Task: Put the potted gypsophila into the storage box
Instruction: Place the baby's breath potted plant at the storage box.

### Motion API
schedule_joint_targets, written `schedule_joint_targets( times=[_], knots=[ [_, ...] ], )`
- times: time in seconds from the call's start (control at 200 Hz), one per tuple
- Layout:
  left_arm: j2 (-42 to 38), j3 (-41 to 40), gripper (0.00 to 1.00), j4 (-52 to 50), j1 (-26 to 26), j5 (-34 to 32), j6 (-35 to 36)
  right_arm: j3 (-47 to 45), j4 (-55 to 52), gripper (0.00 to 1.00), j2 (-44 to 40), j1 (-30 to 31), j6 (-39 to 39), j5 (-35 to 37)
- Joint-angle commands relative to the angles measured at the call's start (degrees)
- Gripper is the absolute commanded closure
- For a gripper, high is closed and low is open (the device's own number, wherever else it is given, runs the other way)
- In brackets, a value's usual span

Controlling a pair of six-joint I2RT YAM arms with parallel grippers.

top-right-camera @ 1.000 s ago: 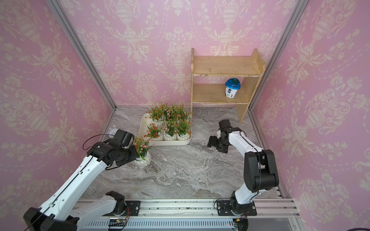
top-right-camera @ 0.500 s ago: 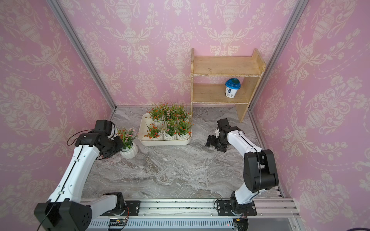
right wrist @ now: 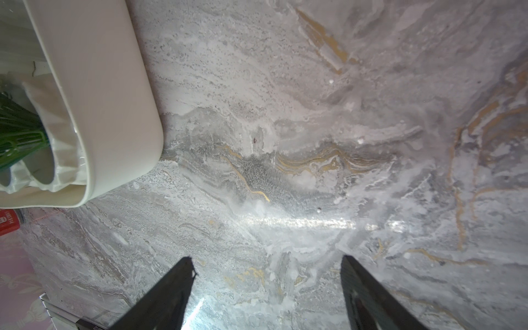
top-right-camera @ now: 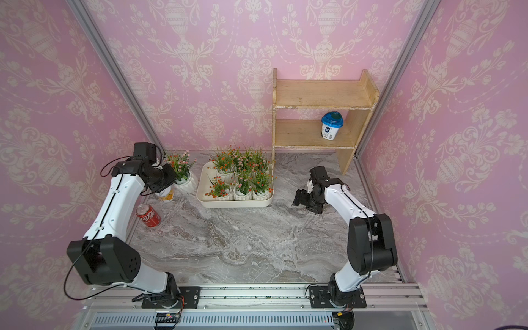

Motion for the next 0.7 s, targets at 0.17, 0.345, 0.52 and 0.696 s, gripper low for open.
schedule_joint_targets(
  times=[0.17,0.345,0.52,0.696],
  knots=[
    [7.27,8.70,1.00,5.50,-5.70,-1.38,5.25,3.39,-1.67,0.17,1.68,0.31,0.95,1.48],
    [10.19,7.95,1.00,8.59,-8.37,-2.33,5.60,3.50,-1.67,0.17,2.35,0.33,0.79,1.75],
    [12.48,7.16,1.00,10.28,-10.03,-3.81,6.21,3.61,-1.80,0.17,2.81,0.32,0.60,2.15],
    [13.67,5.76,1.00,11.96,-10.52,-4.36,6.39,3.43,-1.76,0.17,3.29,0.25,0.34,2.30]
  ],
)
